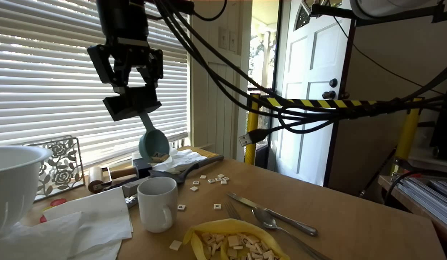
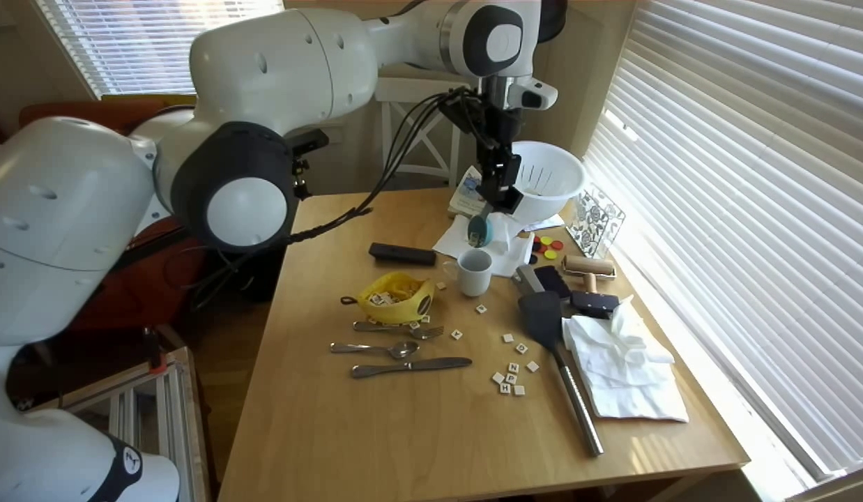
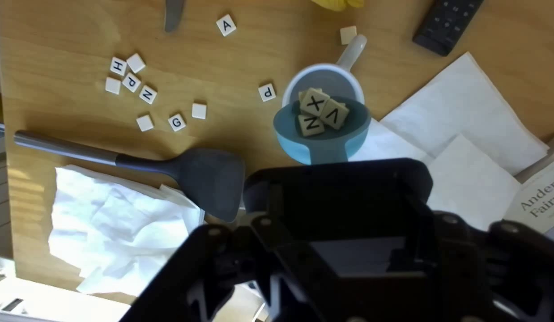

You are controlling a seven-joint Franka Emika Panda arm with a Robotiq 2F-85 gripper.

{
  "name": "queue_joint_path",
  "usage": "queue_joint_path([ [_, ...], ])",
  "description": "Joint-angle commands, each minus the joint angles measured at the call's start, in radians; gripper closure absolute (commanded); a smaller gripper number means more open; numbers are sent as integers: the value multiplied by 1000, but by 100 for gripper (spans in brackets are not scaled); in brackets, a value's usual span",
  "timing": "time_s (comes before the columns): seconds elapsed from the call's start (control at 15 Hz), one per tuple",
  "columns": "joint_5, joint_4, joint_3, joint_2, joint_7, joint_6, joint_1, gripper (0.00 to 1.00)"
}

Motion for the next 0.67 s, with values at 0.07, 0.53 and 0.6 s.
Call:
queue_joint_path([
  [0.07, 13, -224, 6, -151, -9, -82, -15, 65],
  [0.53, 68, -548, -3, -281, -11, -75, -136, 65],
  [0.6, 73, -594, -8, -291, -13, -66, -157, 65],
])
